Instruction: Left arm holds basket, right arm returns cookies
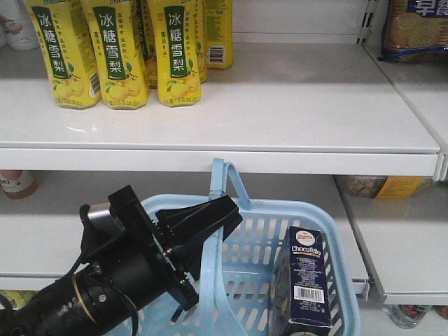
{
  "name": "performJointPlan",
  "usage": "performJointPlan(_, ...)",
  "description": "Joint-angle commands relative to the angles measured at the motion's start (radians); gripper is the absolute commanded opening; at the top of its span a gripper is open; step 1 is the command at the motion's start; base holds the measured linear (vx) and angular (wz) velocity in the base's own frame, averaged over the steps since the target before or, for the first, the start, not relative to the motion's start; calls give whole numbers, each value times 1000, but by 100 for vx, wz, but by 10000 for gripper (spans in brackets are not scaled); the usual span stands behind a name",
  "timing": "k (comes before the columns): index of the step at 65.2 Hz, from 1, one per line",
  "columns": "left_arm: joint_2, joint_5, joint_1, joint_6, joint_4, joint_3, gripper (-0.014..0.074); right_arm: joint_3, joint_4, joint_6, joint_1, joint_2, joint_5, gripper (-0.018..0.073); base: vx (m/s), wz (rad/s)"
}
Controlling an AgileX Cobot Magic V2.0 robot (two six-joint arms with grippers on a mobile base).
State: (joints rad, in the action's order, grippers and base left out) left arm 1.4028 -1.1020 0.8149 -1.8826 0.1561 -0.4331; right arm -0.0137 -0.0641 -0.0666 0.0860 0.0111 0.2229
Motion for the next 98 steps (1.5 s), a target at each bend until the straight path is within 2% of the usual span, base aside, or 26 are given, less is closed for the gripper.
performJointPlan(1, -31, -270, -7, 5, -71, -27, 0, -87, 2, 5, 4, -16, 84, -6, 0, 0)
performJointPlan(26, -31, -270, -7, 5, -71, -27, 0, -375, 4, 6, 3, -222, 45, -3, 0, 0)
performJointPlan(39, -31, -270, -7, 5, -71, -27, 0, -536, 6, 6, 3, -340, -76, 41, 0, 0)
performJointPlan(48, -31, -270, -7, 5, -71, -27, 0, -654, 6, 6, 3, -417, -190, 158, 0, 0)
performJointPlan(65, -31, -270, -7, 5, -71, -27, 0, -804, 6, 6, 3, -516, -328, 482, 0, 0)
performJointPlan(72, -31, -270, -7, 5, -71, -27, 0, -841, 6, 6, 0, -546, -395, 545, 0, 0)
performJointPlan(79, -31, -270, -7, 5, -71, -27, 0, -871, 5, 6, -39, -585, -482, 552, 0, 0)
performJointPlan(91, -31, -270, -7, 5, -71, -27, 0, -907, -2, 2, -156, -659, -659, 552, 0, 0)
performJointPlan(98, -31, -270, -7, 5, -71, -27, 0, -908, -47, 2, -230, -701, -725, 552, 0, 0)
